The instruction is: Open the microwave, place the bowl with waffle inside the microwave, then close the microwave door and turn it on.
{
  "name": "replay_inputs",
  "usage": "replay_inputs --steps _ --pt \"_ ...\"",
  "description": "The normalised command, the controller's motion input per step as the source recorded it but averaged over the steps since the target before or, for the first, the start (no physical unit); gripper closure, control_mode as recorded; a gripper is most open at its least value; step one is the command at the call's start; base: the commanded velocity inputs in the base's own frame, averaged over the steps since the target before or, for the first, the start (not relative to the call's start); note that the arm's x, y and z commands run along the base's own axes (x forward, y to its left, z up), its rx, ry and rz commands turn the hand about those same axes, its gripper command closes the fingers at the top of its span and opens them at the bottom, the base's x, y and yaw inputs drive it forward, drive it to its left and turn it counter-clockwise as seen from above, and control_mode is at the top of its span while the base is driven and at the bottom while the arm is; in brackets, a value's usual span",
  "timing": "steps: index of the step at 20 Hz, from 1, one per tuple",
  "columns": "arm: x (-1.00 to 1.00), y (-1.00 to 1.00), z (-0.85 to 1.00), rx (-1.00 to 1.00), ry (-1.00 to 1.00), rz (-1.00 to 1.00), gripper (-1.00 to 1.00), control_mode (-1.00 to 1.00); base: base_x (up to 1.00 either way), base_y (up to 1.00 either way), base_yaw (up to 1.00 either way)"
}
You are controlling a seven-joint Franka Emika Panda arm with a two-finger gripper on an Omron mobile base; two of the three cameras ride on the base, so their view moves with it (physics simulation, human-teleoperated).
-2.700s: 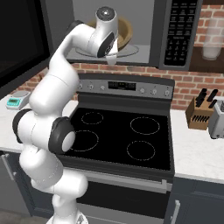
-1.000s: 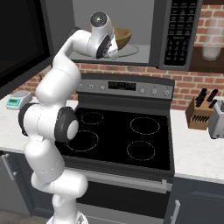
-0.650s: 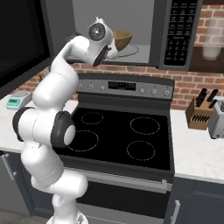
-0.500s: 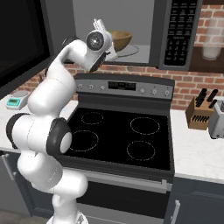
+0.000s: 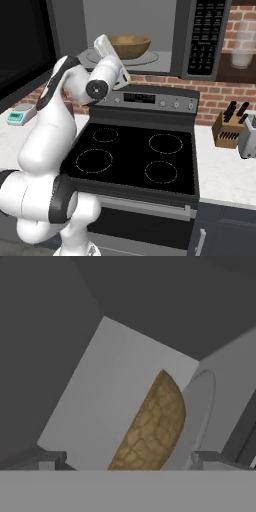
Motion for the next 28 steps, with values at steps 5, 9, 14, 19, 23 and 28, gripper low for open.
replay_inputs --steps 5,9,14,19,23,28 --pt "-0.94 -0.32 0.43 -0.14 0.20 -0.01 -1.00 -1.00 0.00 0.00 0.00" --pt "-0.69 -0.29 0.37 -0.31 0.42 -0.03 -1.00 -1.00 0.00 0.00 0.00" --pt "-0.59 -0.09 0.40 -0.34 0.43 -0.01 -1.00 -1.00 0.00 0.00 0.00" --pt "-0.48 0.00 0.30 -0.31 0.27 0.00 -1.00 -1.00 0.00 0.00 0.00" --pt "-0.26 -0.05 -0.10 -0.33 0.13 0.00 -1.00 -1.00 0.00 0.00 0.00" --pt "-0.20 -0.27 -0.63 -0.45 0.13 0.00 -1.00 -1.00 0.00 0.00 0.00"
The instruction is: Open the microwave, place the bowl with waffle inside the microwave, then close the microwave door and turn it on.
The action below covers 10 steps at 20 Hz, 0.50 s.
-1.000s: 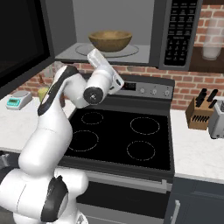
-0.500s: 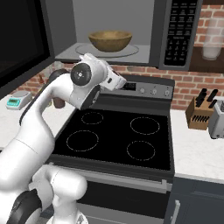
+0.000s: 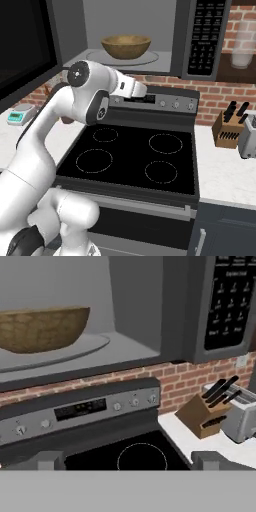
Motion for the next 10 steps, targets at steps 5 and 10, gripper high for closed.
replay_inputs --steps 5,10 --pt "-0.15 -0.17 -0.74 -0.51 0.08 0.00 -1.00 -1.00 0.00 0.00 0.00" --pt "-0.08 -0.06 -0.39 -0.39 0.22 0.00 -1.00 -1.00 0.00 0.00 0.00"
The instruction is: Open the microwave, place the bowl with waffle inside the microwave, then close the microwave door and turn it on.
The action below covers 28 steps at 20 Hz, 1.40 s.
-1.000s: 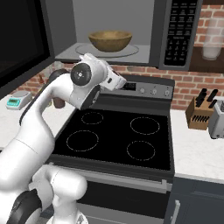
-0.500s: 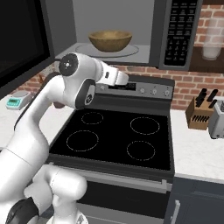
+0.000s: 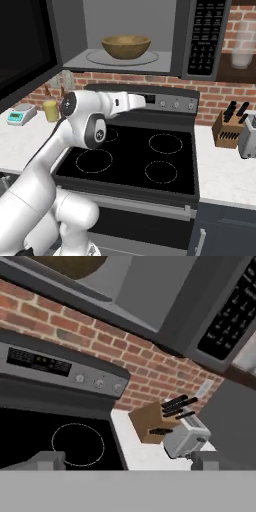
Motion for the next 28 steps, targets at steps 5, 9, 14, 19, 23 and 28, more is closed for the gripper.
replay_inputs --steps 5,9,14,19,23,28 --pt "-0.02 0.00 -0.17 -0.29 0.30 0.00 -1.00 -1.00 0.00 0.00 0.00" --pt "0.00 0.11 -0.13 -0.15 0.17 -0.06 -1.00 -1.00 0.00 0.00 0.00" --pt "-0.04 0.34 -0.20 -0.04 0.00 -0.05 -1.00 -1.00 0.00 0.00 0.00" --pt "-0.06 0.40 -0.28 -0.03 0.00 -0.02 -1.00 -1.00 0.00 0.00 0.00" --pt "-0.01 0.28 -0.24 -0.02 0.00 0.00 -1.00 -1.00 0.00 0.00 0.00" --pt "-0.04 0.27 -0.18 0.00 -0.01 0.00 -1.00 -1.00 0.00 0.00 0.00"
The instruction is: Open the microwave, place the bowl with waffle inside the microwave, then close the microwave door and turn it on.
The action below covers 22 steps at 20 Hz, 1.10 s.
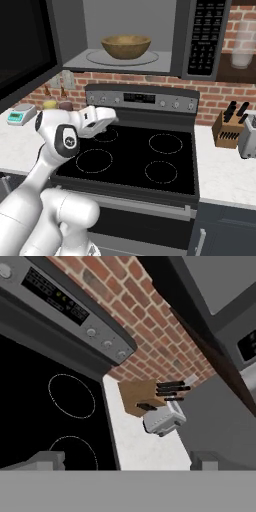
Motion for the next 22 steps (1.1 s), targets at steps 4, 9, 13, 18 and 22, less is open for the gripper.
replay_inputs --steps 4,9,13,18,22 --pt "-0.04 0.40 -0.18 0.00 -0.03 0.00 -1.00 -1.00 0.00 0.00 0.00" --pt "-0.07 0.60 -0.16 -0.02 -0.06 -0.01 -1.00 -1.00 0.00 0.00 0.00" --pt "-0.17 0.65 -0.09 -0.04 -0.11 -0.02 -1.00 -1.00 0.00 0.00 0.00" --pt "-0.24 0.67 -0.05 -0.06 -0.10 -0.03 -1.00 -1.00 0.00 0.00 0.00" --pt "-0.25 0.69 -0.02 -0.08 -0.09 -0.01 -1.00 -1.00 0.00 0.00 0.00"
